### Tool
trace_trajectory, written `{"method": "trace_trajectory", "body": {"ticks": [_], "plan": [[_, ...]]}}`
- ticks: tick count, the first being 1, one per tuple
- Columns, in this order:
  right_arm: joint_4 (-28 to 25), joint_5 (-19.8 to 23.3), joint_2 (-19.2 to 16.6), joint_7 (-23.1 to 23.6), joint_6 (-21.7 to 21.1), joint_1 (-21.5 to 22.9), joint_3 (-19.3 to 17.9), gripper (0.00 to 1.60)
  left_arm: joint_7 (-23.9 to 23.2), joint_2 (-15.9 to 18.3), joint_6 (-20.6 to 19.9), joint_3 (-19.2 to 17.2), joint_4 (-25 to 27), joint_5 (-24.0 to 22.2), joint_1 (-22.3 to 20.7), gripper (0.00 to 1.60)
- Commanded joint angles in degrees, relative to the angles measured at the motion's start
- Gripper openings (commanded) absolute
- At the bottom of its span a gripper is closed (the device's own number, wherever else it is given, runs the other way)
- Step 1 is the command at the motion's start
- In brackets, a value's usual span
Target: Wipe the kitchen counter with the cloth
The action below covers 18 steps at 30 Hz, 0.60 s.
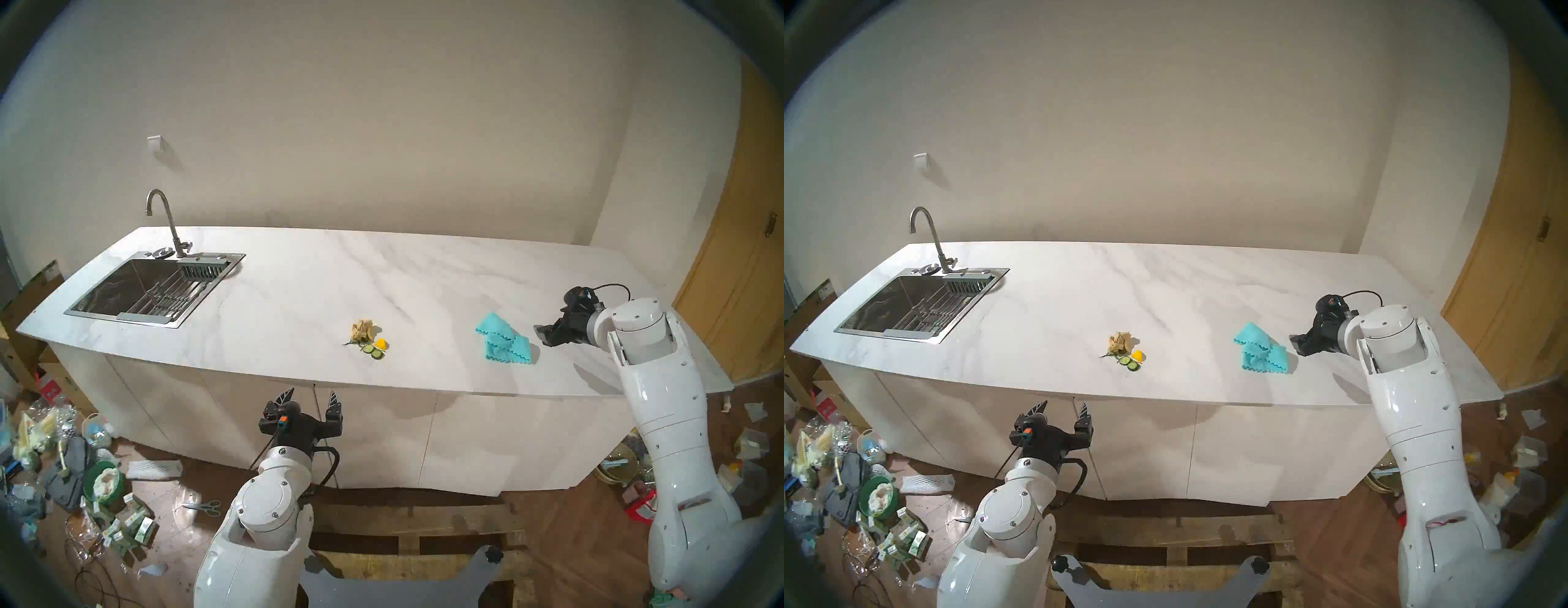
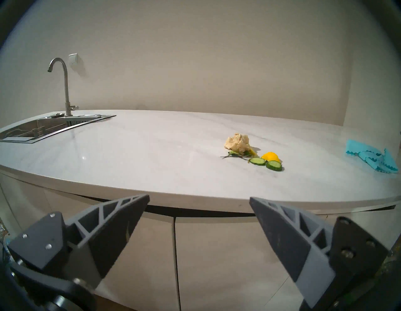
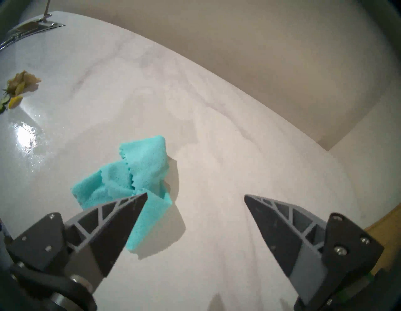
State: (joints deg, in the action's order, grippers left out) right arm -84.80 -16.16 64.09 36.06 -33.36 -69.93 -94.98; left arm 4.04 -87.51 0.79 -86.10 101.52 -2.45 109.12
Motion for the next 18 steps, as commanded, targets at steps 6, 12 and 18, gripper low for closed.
{"method": "trace_trajectory", "body": {"ticks": [6,12,18], "plan": [[3.0,-6.4,9.6,-12.0,7.0,1.7,-7.7,1.60,-0.1,0.0,0.4,0.1,1.6,0.0,-0.3,1.60],[4.9,2.4,10.2,-8.0,9.1,3.0,-11.2,1.60,-0.1,0.0,0.4,0.1,1.6,0.0,-0.3,1.60],[7.4,5.9,8.1,-3.8,9.2,4.0,-12.5,1.60,-0.1,0.0,0.4,0.2,1.7,-0.1,-0.2,1.60]]}}
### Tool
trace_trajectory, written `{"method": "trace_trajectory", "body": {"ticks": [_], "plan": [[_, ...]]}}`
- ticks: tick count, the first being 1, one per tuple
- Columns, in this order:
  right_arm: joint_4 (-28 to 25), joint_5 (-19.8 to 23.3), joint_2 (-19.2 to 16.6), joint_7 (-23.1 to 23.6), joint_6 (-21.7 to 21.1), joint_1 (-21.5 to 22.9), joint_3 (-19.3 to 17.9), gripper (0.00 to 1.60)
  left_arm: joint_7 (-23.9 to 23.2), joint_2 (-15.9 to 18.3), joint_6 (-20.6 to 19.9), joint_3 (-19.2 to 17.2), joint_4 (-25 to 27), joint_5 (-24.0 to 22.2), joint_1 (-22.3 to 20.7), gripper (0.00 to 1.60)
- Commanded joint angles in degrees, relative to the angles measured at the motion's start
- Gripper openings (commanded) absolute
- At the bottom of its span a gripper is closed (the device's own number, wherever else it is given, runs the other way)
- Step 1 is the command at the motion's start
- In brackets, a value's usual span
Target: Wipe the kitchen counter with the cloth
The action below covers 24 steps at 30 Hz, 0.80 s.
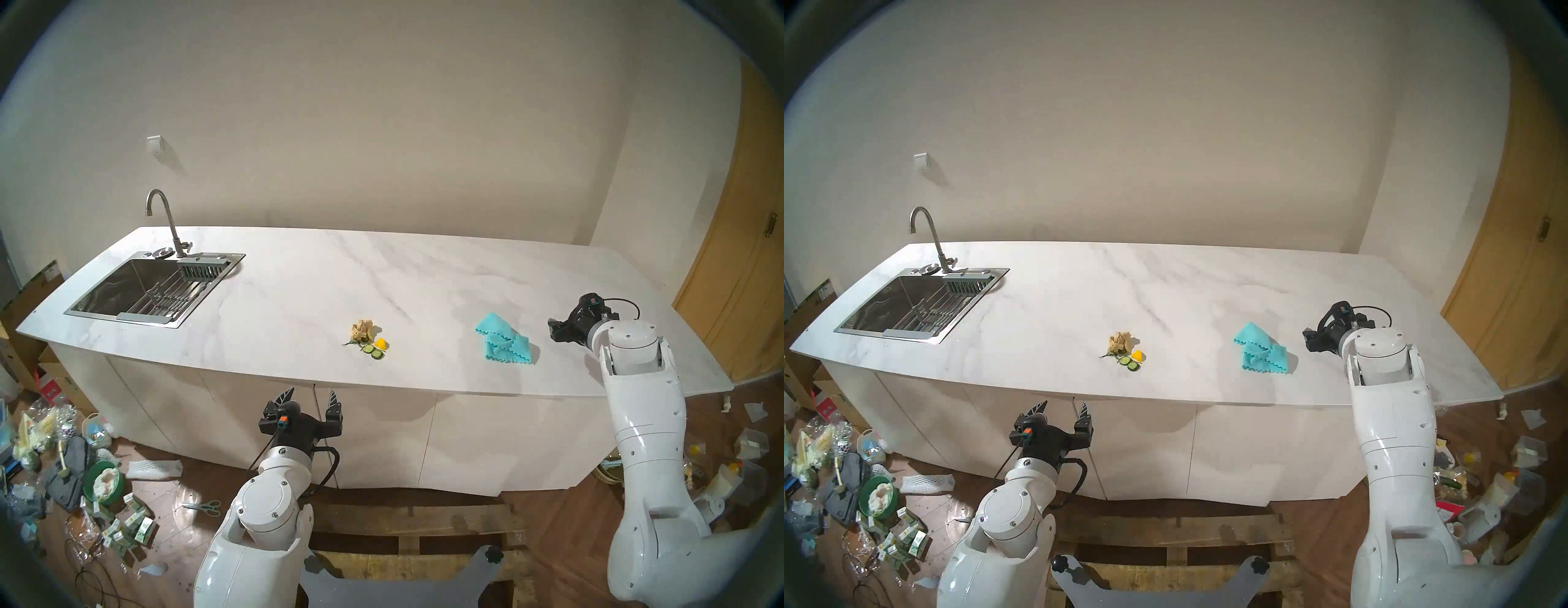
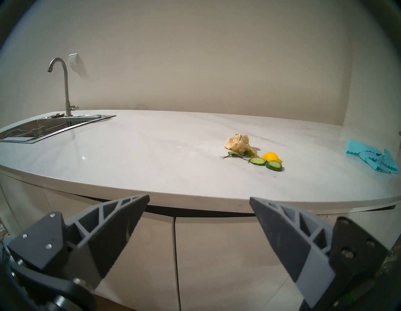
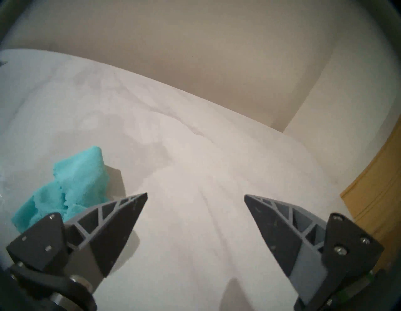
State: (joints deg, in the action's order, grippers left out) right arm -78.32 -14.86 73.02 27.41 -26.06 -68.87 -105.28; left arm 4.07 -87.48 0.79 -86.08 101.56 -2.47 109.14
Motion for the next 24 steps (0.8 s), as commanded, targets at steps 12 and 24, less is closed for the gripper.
{"method": "trace_trajectory", "body": {"ticks": [12,24], "plan": [[6.0,3.8,-3.5,7.4,4.9,5.2,-1.5,1.60,-0.1,0.0,0.3,0.1,1.7,-0.1,-0.3,1.60],[6.7,3.7,-3.6,7.9,5.6,5.6,-1.6,1.60,-0.1,0.0,0.3,0.1,1.7,-0.1,-0.2,1.60]]}}
